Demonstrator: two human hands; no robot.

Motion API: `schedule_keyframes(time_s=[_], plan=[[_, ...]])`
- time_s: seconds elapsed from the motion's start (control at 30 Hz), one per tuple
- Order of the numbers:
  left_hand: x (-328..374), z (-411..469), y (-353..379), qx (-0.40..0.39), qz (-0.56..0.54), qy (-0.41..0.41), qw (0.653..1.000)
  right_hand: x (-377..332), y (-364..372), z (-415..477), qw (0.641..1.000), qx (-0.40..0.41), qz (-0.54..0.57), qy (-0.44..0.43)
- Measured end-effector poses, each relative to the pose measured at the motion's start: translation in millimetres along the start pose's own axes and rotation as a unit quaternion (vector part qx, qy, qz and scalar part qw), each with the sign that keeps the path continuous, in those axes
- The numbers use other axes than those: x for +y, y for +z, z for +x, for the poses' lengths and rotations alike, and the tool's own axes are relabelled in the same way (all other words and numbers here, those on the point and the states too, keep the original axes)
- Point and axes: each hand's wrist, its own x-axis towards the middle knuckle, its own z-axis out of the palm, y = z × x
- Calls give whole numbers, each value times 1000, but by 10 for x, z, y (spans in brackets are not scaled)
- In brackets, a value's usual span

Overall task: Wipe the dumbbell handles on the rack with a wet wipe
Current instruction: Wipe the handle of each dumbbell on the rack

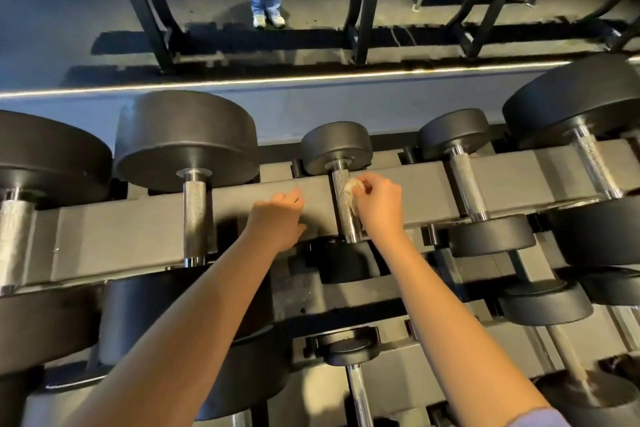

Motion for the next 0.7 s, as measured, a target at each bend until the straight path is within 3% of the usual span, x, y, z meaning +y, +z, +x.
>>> schedule_keyframes(time_s=[0.2, 0.5, 0.6, 0.7], plan=[[17, 36, -33, -47, -2, -8, 999, 146, -58, -119, 999, -43, 0, 22], [48, 28, -56, -50, -55, -30, 997, -117, 61, 245, 1000, 7, 30, -5], [98, 50, -91, 9, -154, -57, 986, 54, 15, 41, 1000, -3, 1, -19], [99, 89, -162, 123, -223, -52, 966, 70, 35, 5, 1000, 2, -3, -19]])
